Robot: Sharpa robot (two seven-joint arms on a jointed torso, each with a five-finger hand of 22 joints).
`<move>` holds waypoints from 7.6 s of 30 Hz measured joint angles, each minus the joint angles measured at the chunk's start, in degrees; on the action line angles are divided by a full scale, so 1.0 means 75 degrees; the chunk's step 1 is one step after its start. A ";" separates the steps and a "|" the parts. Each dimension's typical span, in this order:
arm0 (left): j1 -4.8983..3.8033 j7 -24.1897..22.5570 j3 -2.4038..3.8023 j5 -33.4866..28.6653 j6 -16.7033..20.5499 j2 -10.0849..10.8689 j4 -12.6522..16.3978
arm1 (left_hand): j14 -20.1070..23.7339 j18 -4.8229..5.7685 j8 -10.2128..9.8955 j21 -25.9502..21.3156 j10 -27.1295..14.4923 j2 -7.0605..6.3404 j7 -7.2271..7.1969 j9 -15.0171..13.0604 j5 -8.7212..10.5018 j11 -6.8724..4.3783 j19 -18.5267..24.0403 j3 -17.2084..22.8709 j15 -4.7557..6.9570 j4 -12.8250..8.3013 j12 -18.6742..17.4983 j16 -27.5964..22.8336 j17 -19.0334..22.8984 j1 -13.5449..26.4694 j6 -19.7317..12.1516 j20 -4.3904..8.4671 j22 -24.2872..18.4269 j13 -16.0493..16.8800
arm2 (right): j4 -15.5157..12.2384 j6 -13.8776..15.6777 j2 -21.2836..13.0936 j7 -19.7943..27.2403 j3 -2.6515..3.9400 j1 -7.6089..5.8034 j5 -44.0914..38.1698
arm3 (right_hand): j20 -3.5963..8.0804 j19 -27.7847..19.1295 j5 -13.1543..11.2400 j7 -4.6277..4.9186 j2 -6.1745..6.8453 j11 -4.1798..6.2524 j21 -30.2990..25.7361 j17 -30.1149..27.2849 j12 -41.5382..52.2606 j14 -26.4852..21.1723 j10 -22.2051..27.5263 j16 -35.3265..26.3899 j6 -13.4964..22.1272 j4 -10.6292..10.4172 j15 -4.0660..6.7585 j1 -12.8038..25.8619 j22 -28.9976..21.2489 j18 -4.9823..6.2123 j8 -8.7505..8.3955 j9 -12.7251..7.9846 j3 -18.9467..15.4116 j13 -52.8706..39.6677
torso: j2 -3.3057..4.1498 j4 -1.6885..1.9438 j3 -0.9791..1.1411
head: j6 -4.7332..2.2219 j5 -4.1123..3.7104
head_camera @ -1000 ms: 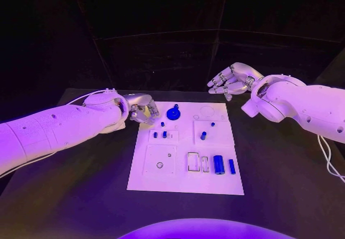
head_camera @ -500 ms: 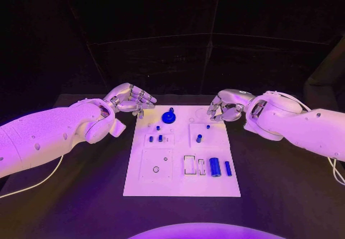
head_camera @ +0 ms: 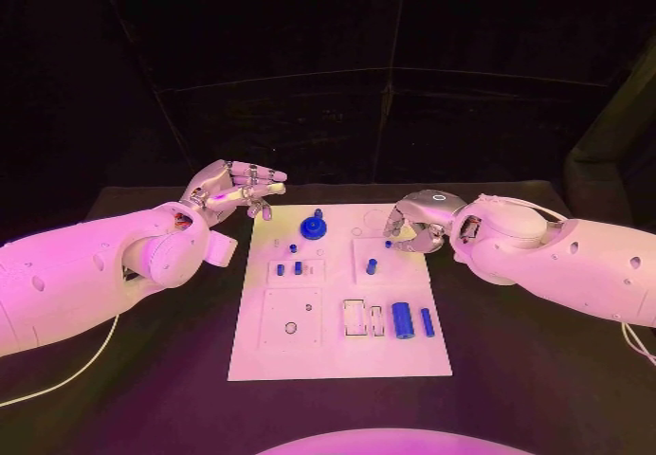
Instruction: Assemble the parts on the task board
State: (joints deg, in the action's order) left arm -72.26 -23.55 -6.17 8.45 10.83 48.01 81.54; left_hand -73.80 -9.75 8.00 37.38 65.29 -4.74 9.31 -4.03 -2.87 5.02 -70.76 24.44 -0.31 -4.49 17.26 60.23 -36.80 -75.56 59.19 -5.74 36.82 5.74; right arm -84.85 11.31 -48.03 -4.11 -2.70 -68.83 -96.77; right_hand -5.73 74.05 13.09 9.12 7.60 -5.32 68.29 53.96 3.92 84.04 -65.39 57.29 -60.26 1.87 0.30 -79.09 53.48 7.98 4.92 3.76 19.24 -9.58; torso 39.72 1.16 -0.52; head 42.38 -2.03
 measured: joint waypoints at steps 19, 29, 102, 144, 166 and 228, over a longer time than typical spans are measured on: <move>0.0002 -0.0205 -0.0013 -0.0405 -0.0055 0.0083 0.0091 | 0.0073 0.0001 0.0000 -0.0073 -0.0080 -0.0001 0.0028 0.0006 0.0000 0.0028 0.0026 -0.0033 0.0017 0.0033 0.0035 -0.0089 0.0137 0.0015 -0.0029 -0.0026 -0.0042 -0.0001 | 0.0321 -0.0208 0.0340 -0.0119 0.0000 0.0130 -0.0300 | -0.0028 0.0026 -0.0365 0.0027 0.0030 -0.0040 0.0213 0.0197 0.0000 -0.0028 0.0040 0.0260 0.0028 0.0086 -0.0027 0.0030 0.0252 0.0003 -0.0111 0.0009 0.0662 0.0418 | 0.0007 0.0008 -0.0005 | 0.0073 0.0006; 0.0002 -0.0214 -0.0016 -0.0439 -0.0083 0.0119 0.0127 | 0.0109 0.0003 0.0000 -0.0073 -0.0107 -0.0001 0.0056 0.0013 0.0000 0.0001 0.0026 -0.0063 0.0000 0.0017 0.0035 -0.0135 0.0188 0.0015 -0.0057 -0.0026 -0.0054 -0.0002 | 0.0478 -0.0364 0.0449 -0.0186 0.0022 0.0138 -0.0372 | -0.0028 0.0026 -0.0430 0.0040 0.0028 -0.0027 0.0278 0.0240 0.0067 -0.0028 -0.0032 0.0350 -0.0064 0.0102 -0.0027 0.0032 0.0340 -0.0120 -0.0126 0.0016 0.0991 0.0571 | 0.0006 0.0005 -0.0005 | 0.0104 0.0000; 0.0010 -0.0245 -0.0020 -0.0473 -0.0153 0.0102 0.0041 | 0.0190 0.0009 -0.0001 -0.0161 -0.0231 -0.0001 0.0096 0.0015 0.0000 0.0068 0.0026 -0.0127 -0.0028 -0.0003 0.0131 -0.0134 0.0262 0.0014 -0.0099 -0.0026 -0.0120 0.0001 | -0.1609 0.0868 0.0916 -0.0373 0.0023 0.0166 -0.0004 | 0.0151 0.0556 -0.0923 -0.0282 -0.0240 0.0300 0.1166 0.1042 0.0291 0.0001 -0.0876 0.1279 -0.0915 0.0259 0.0113 0.0200 0.1662 -0.0357 -0.0008 0.0118 0.1557 0.0732 | 0.0009 0.0025 -0.0025 | 0.0261 0.0420; 0.0008 -0.0245 -0.0019 -0.0475 -0.0197 0.0027 -0.0046 | 0.0189 0.0009 -0.0001 -0.0191 -0.0231 -0.0001 0.0094 0.0013 0.0000 0.0068 0.0025 -0.0148 -0.0028 -0.0024 0.0160 -0.0134 0.0287 0.0014 -0.0154 -0.0026 -0.0124 -0.0001 | -0.0925 -0.0064 0.1815 -0.0206 -0.0141 0.0880 -0.0487 | 0.0151 0.0555 -0.0898 -0.0254 -0.0239 0.0272 0.1166 0.1022 0.0292 0.0001 -0.0848 0.1279 -0.0917 0.0259 0.0112 0.0201 0.1658 -0.0356 -0.0095 0.0102 0.1557 0.0742 | 0.0001 -0.0003 -0.0011 | 0.0528 0.0761; 0.0008 -0.0236 -0.0019 -0.0476 -0.0234 0.0038 -0.0039 | 0.0189 0.0009 -0.0001 -0.0191 -0.0258 -0.0001 0.0094 0.0013 0.0000 0.0040 0.0025 -0.0148 -0.0028 -0.0024 0.0160 -0.0163 0.0295 0.0014 -0.0153 -0.0026 -0.0132 -0.0001 | -0.0817 -0.0224 0.1972 -0.0334 -0.0227 0.0899 -0.0922 | 0.0051 0.0456 -0.0672 -0.0119 0.0122 0.0122 0.1144 0.0859 0.0050 -0.0009 -0.0582 0.1234 -0.0634 0.0162 0.0080 0.0563 0.1483 -0.0355 -0.0152 0.0034 0.1267 0.0776 | 0.0001 -0.0001 -0.0018 | 0.0556 0.0737; 0.0009 -0.0151 -0.0053 -0.0478 -0.0352 0.0056 -0.0087 | 0.0189 0.0009 -0.0001 -0.0190 -0.0285 -0.0001 0.0094 0.0012 0.0000 0.0068 0.0025 -0.0169 -0.0028 -0.0002 0.0159 -0.0162 0.0322 0.0014 -0.0153 -0.0026 -0.0143 -0.0001 | -0.1236 -0.0954 -0.0010 -0.0791 0.0132 0.0131 0.0270 | 0.0030 0.0275 -0.0442 -0.0187 -0.0417 0.0154 0.0719 -0.0150 0.0978 -0.0121 0.0277 0.0633 0.0423 -0.0373 -0.0008 -0.0437 0.0953 -0.0232 -0.0152 0.0029 -0.1529 0.0784 | 0.0004 0.0007 -0.0011 | 0.0312 0.0390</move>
State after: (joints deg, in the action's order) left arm -72.19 -24.68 -6.57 4.87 8.18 48.43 80.89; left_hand -72.38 -9.68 7.99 35.95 63.16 -4.75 10.01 -3.93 -2.87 5.53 -70.57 23.18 -0.52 -4.50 18.46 59.02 -34.39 -75.46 58.04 -5.93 35.74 5.73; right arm -94.12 4.16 -48.10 -10.05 -1.72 -67.84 -94.75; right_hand -5.51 76.12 9.77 7.72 4.47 -4.17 73.69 52.84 11.25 83.13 -63.31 62.04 -57.09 -0.93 0.24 -82.37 60.63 6.23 3.78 3.98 7.77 -3.70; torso 39.75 1.21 -0.60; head 44.72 0.90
